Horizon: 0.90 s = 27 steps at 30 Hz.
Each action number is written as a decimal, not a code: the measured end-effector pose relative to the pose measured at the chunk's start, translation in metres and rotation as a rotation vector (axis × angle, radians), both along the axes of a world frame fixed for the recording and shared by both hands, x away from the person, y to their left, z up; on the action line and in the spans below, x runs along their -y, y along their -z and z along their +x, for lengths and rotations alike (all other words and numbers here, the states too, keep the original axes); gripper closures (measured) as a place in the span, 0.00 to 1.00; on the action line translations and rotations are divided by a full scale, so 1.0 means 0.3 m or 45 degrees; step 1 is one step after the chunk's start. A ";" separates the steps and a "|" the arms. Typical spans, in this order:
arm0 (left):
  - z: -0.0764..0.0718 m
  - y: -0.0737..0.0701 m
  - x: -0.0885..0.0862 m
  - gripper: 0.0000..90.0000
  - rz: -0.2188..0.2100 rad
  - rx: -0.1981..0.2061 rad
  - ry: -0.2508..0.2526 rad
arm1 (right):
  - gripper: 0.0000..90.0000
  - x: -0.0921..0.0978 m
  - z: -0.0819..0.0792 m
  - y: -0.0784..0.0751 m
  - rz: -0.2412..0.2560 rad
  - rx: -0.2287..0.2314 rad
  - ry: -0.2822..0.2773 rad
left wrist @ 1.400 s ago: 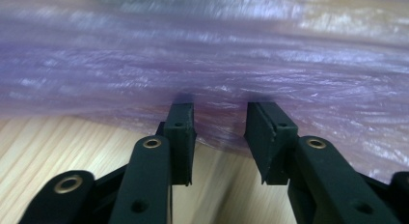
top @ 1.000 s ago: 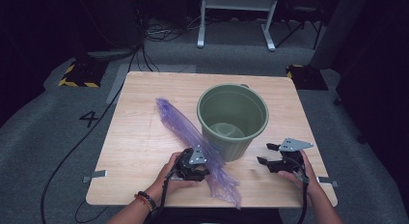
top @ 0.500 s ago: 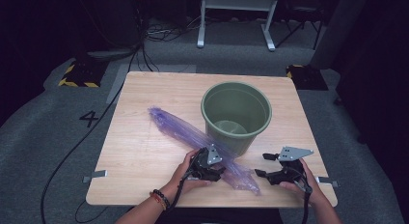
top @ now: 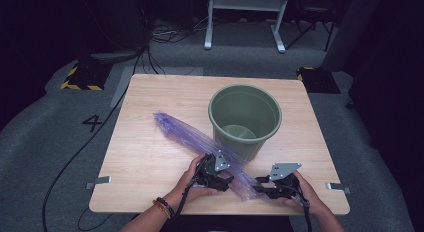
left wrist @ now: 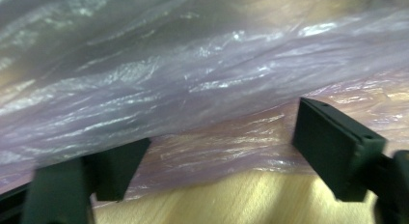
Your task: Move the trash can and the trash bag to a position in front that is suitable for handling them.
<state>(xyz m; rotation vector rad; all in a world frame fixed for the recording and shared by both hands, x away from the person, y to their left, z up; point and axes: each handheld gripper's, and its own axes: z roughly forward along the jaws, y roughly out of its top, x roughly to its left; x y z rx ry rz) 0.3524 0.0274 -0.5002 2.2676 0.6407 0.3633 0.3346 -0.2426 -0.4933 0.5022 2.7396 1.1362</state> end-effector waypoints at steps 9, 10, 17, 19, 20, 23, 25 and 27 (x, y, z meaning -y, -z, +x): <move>-0.015 -0.058 -0.144 0.19 -0.043 0.022 -0.005 | 1.00 0.106 0.053 0.003 0.019 0.035 0.119; -0.015 -0.058 -0.144 0.18 -0.043 0.022 -0.005 | 1.00 0.106 0.053 0.003 0.019 0.035 0.119; -0.019 -0.108 -0.288 0.18 -0.026 0.080 -0.127 | 1.00 0.230 0.121 0.008 0.062 0.029 0.300; -0.031 -0.129 -0.340 0.18 0.000 0.101 -0.158 | 0.97 0.277 0.146 0.008 0.042 0.048 0.380; -0.031 -0.137 -0.356 0.18 0.029 0.110 -0.159 | 0.97 0.292 0.154 0.007 0.047 0.053 0.403; -0.014 -0.152 -0.402 0.18 0.042 0.060 -0.126 | 0.94 0.329 0.177 0.004 0.055 0.059 0.463; -0.005 -0.150 -0.414 0.19 0.034 0.036 -0.110 | 0.92 0.349 0.195 0.002 0.080 0.063 0.496; 0.010 -0.135 -0.424 0.21 0.034 0.000 -0.083 | 0.89 0.356 0.202 0.000 0.082 0.069 0.518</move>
